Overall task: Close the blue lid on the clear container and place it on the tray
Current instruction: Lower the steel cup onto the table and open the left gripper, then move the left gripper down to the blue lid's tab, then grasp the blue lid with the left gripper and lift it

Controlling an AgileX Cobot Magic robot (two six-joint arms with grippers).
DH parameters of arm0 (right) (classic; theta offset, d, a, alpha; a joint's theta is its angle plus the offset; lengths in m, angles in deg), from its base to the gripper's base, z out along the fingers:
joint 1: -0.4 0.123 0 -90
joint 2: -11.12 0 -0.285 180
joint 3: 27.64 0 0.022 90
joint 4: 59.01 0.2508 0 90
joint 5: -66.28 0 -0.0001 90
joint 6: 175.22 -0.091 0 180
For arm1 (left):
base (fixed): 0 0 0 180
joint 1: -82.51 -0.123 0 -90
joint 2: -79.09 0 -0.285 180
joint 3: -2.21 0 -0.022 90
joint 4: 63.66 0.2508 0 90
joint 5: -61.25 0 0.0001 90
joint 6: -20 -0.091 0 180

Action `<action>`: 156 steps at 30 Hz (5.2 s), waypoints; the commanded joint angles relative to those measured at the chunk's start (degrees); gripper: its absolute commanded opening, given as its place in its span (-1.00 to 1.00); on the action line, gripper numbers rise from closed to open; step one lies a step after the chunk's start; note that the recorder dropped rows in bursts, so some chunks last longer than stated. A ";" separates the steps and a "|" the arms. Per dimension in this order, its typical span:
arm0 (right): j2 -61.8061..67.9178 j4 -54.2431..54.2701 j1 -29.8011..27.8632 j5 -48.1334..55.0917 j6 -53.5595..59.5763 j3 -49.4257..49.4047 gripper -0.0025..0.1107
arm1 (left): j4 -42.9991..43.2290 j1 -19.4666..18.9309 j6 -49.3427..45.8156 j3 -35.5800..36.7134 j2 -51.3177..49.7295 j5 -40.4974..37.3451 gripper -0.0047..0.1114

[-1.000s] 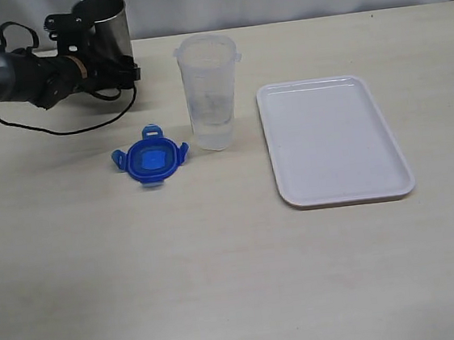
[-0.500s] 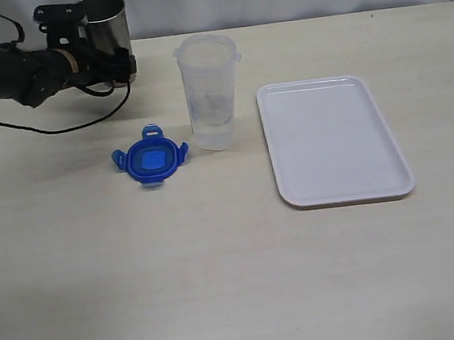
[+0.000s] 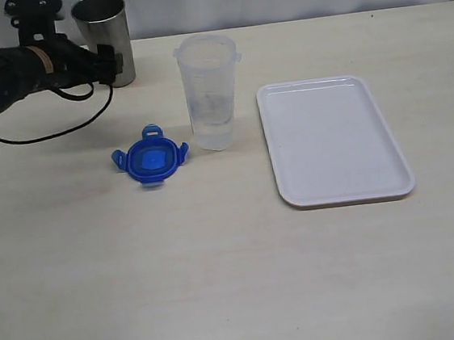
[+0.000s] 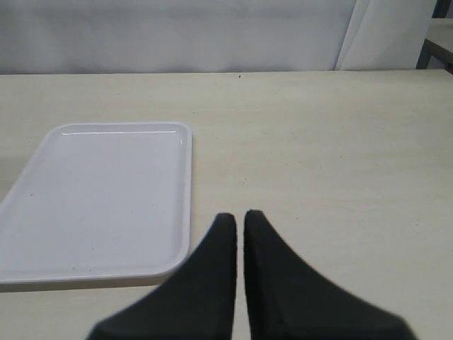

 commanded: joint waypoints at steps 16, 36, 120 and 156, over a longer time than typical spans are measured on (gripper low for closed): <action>-0.26 0.04 -0.13 -0.62 0.35 -0.14 -0.88 | -5.18 0.04 -0.08 -0.80 23.05 -48.87 0.54; -0.26 0.04 -0.13 -0.62 0.35 -0.14 -0.88 | -39.49 6.44 -31.43 -2.62 7.49 -48.36 -0.25; -0.26 0.04 -0.13 -0.62 0.35 -0.14 -0.88 | -42.78 7.46 -38.06 -2.73 -1.06 -46.23 -0.92; -0.26 0.04 -0.13 -0.62 0.35 -0.14 -0.88 | -33.38 7.46 -61.38 -2.96 18.98 -42.35 -0.92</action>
